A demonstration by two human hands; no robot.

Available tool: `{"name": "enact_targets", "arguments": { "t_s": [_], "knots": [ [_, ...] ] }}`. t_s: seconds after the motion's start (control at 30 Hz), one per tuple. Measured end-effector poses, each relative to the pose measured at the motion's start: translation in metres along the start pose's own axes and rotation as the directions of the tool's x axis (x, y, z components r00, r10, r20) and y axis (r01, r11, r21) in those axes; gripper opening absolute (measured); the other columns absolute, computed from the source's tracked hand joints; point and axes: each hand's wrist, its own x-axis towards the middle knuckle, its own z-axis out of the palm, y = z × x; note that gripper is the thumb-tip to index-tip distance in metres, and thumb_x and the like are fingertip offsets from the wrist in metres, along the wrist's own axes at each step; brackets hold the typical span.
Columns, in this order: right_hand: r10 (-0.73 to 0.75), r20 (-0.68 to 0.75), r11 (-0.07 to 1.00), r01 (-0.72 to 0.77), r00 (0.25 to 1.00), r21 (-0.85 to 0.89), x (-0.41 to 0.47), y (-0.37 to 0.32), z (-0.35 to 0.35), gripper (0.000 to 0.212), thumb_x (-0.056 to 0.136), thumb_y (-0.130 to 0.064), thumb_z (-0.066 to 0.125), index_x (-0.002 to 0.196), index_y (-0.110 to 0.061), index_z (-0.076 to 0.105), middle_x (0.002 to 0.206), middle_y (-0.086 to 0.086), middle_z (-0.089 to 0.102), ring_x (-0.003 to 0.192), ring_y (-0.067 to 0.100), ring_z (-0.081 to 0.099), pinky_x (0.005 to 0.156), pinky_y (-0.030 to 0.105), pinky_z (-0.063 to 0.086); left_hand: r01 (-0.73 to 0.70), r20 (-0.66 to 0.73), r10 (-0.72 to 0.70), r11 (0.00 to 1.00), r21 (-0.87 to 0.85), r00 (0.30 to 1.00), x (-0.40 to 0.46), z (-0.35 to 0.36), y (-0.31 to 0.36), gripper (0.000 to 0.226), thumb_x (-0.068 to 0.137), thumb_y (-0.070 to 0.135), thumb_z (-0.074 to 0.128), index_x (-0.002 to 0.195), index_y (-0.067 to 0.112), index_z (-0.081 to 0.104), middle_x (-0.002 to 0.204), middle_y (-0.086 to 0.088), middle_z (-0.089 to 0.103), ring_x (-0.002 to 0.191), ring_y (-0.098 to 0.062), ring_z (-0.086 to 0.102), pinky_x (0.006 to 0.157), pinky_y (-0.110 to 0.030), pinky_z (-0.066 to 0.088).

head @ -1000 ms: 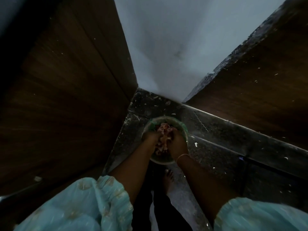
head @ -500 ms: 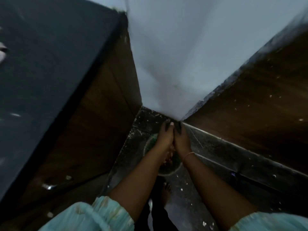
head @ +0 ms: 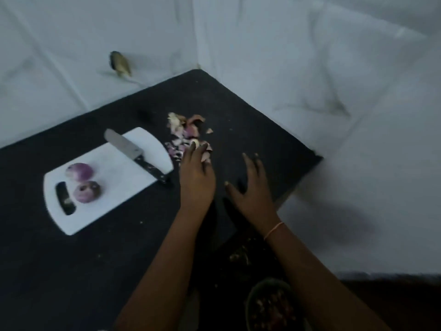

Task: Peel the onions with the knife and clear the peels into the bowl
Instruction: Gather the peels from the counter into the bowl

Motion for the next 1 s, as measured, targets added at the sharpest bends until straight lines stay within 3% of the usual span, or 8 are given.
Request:
{"name": "enact_targets", "arguments": {
  "t_s": [0.1, 0.17, 0.4, 0.6, 0.73, 0.8, 0.87, 1.0],
  "knots": [
    [-0.040, 0.120, 0.951, 0.074, 0.992, -0.300, 0.029, -0.010, 0.045, 0.092, 0.085, -0.068, 0.052, 0.157, -0.025, 0.013, 0.161, 0.021, 0.012, 0.148, 0.036, 0.015, 0.120, 0.050, 0.011, 0.104, -0.025, -0.103, 0.994, 0.035, 0.994, 0.042, -0.023, -0.033, 0.046, 0.097, 0.008, 0.048, 0.143, 0.006, 0.049, 0.152, -0.015, 0.042, 0.144, -0.029, 0.034, 0.119, -0.041, 0.027],
    [-0.090, 0.113, 0.916, 0.127, 0.990, -0.380, 0.053, -0.017, 0.064, 0.092, 0.083, -0.073, 0.043, 0.156, -0.026, 0.014, 0.159, 0.023, 0.016, 0.146, 0.038, 0.020, 0.119, 0.051, 0.014, 0.099, -0.005, -0.099, 0.995, 0.027, 0.995, 0.064, -0.028, -0.049, 0.050, 0.096, 0.006, 0.050, 0.146, 0.006, 0.045, 0.154, -0.014, 0.040, 0.144, -0.029, 0.034, 0.120, -0.038, 0.026],
    [-0.214, 0.236, 0.905, 0.284, 0.948, -0.317, 0.146, -0.036, 0.103, 0.102, 0.076, -0.078, 0.045, 0.157, -0.027, 0.010, 0.164, 0.014, 0.001, 0.151, 0.034, 0.007, 0.121, 0.047, 0.012, -0.061, 0.177, 0.022, 0.973, 0.224, 0.984, 0.154, -0.027, -0.082, 0.061, 0.094, 0.008, 0.047, 0.153, 0.020, 0.035, 0.164, -0.015, 0.016, 0.154, -0.032, 0.004, 0.123, -0.036, 0.003],
    [-0.224, 0.308, 0.898, 0.319, 0.924, -0.303, 0.187, -0.037, 0.118, 0.104, 0.074, -0.073, 0.045, 0.157, -0.019, 0.012, 0.163, 0.016, 0.007, 0.151, 0.029, 0.007, 0.123, 0.043, 0.008, -0.035, 0.263, -0.051, 0.950, 0.312, 0.963, 0.187, -0.014, -0.096, 0.049, 0.104, 0.021, 0.037, 0.152, 0.011, 0.035, 0.163, -0.010, 0.024, 0.153, -0.028, 0.012, 0.125, -0.041, 0.008],
    [-0.248, 0.301, 0.872, 0.348, 0.921, -0.345, 0.192, -0.037, 0.122, 0.069, 0.096, -0.035, 0.050, 0.153, -0.010, 0.022, 0.160, 0.010, 0.024, 0.150, 0.024, 0.018, 0.123, 0.035, 0.006, 0.128, 0.052, -0.134, 0.986, 0.109, 0.990, 0.167, 0.001, -0.077, 0.042, 0.103, 0.014, 0.039, 0.144, 0.007, 0.049, 0.156, -0.009, 0.040, 0.149, -0.020, 0.027, 0.124, -0.032, 0.009],
    [-0.290, 0.312, 0.876, 0.382, 0.905, -0.294, 0.192, -0.037, 0.118, 0.056, 0.100, -0.019, 0.050, 0.151, -0.008, 0.030, 0.157, 0.010, 0.031, 0.146, 0.023, 0.027, 0.123, 0.037, 0.018, 0.174, 0.015, -0.174, 0.985, 0.009, 0.985, 0.155, 0.012, -0.065, 0.042, 0.103, 0.012, 0.040, 0.144, 0.008, 0.049, 0.154, -0.008, 0.043, 0.147, -0.017, 0.029, 0.124, -0.030, 0.008],
    [-0.256, 0.273, 0.953, 0.290, 0.927, -0.091, 0.188, -0.043, 0.111, 0.050, 0.101, -0.014, 0.049, 0.149, -0.013, 0.035, 0.151, 0.006, 0.040, 0.138, 0.014, 0.040, 0.116, 0.033, 0.035, 0.226, -0.027, -0.232, 0.963, -0.147, 0.972, 0.144, 0.019, -0.054, 0.043, 0.102, 0.009, 0.042, 0.144, 0.010, 0.049, 0.151, -0.006, 0.047, 0.144, -0.015, 0.035, 0.123, -0.029, 0.016],
    [-0.092, 0.222, 0.959, 0.027, 0.971, 0.281, 0.173, -0.061, 0.102, 0.045, 0.100, -0.011, 0.048, 0.144, -0.018, 0.045, 0.141, -0.005, 0.050, 0.127, -0.001, 0.048, 0.105, 0.014, 0.039, 0.283, -0.090, -0.376, 0.815, -0.505, 0.922, 0.132, 0.019, -0.040, 0.037, 0.103, 0.012, 0.044, 0.138, 0.015, 0.057, 0.140, -0.001, 0.057, 0.129, -0.011, 0.051, 0.112, -0.027, 0.037]
  ]
}}
